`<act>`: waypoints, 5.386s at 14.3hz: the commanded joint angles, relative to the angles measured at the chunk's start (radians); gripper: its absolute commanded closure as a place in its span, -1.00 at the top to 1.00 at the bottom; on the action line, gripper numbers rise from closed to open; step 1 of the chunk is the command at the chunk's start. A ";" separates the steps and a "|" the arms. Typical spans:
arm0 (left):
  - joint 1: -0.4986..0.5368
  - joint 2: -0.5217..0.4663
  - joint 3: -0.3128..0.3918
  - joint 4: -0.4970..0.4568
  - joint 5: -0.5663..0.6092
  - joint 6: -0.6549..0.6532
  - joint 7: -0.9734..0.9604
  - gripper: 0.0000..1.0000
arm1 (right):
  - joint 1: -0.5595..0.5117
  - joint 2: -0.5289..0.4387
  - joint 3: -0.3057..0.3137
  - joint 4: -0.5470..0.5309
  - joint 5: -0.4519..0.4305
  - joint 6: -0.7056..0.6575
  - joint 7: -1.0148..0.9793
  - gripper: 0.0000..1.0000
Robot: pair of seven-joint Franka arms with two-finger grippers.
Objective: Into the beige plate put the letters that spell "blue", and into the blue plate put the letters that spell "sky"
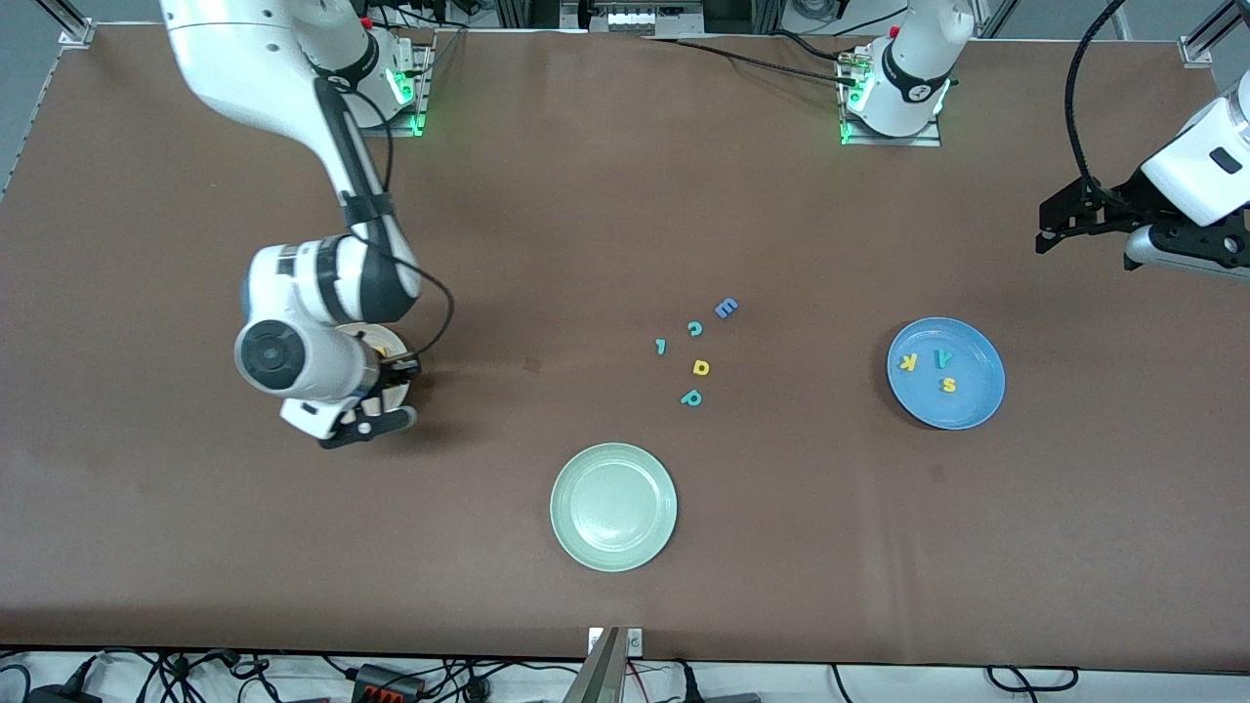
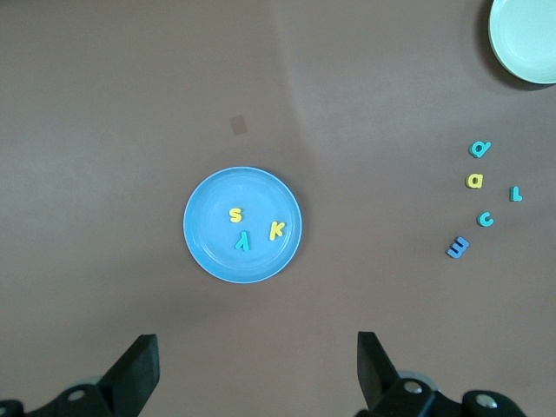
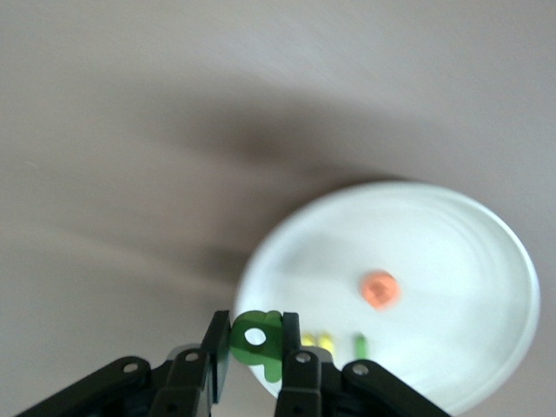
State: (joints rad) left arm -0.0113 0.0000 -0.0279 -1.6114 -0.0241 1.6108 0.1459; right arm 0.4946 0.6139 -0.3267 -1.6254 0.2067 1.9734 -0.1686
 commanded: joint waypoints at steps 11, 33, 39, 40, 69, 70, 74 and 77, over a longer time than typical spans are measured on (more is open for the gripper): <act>0.004 0.015 0.002 0.033 0.006 -0.031 -0.084 1.00 | -0.163 0.046 0.023 -0.080 -0.055 0.076 -0.028 0.69; -0.007 0.015 0.000 0.034 0.007 -0.032 -0.086 1.00 | -0.149 -0.258 -0.147 0.284 0.004 -0.392 0.146 1.00; -0.006 0.015 0.000 0.034 0.007 -0.034 -0.086 1.00 | -0.259 -0.342 -0.047 0.317 -0.070 -0.398 0.136 1.00; -0.006 0.015 0.000 0.034 0.007 -0.034 -0.086 1.00 | -0.348 -0.364 0.051 0.317 -0.120 -0.395 0.135 1.00; -0.001 0.014 0.000 0.034 0.007 -0.042 -0.085 1.00 | -0.562 -0.648 0.330 -0.045 -0.239 -0.334 0.126 1.00; 0.001 0.014 0.002 0.034 0.007 -0.042 -0.083 1.00 | -0.562 -0.648 0.330 -0.045 -0.239 -0.335 0.124 1.00; 0.001 0.014 0.000 0.034 0.007 -0.042 -0.083 1.00 | -0.564 -0.649 0.328 -0.045 -0.239 -0.335 0.126 1.00; 0.001 0.014 0.002 0.034 0.007 -0.049 -0.085 1.00 | -0.568 -0.649 0.325 -0.045 -0.239 -0.343 0.126 1.00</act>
State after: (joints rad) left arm -0.0112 0.0000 -0.0269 -1.6107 -0.0241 1.5896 0.0674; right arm -0.0525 -0.0099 -0.0171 -1.6474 -0.0177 1.6376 -0.0409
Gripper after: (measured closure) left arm 0.000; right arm 0.000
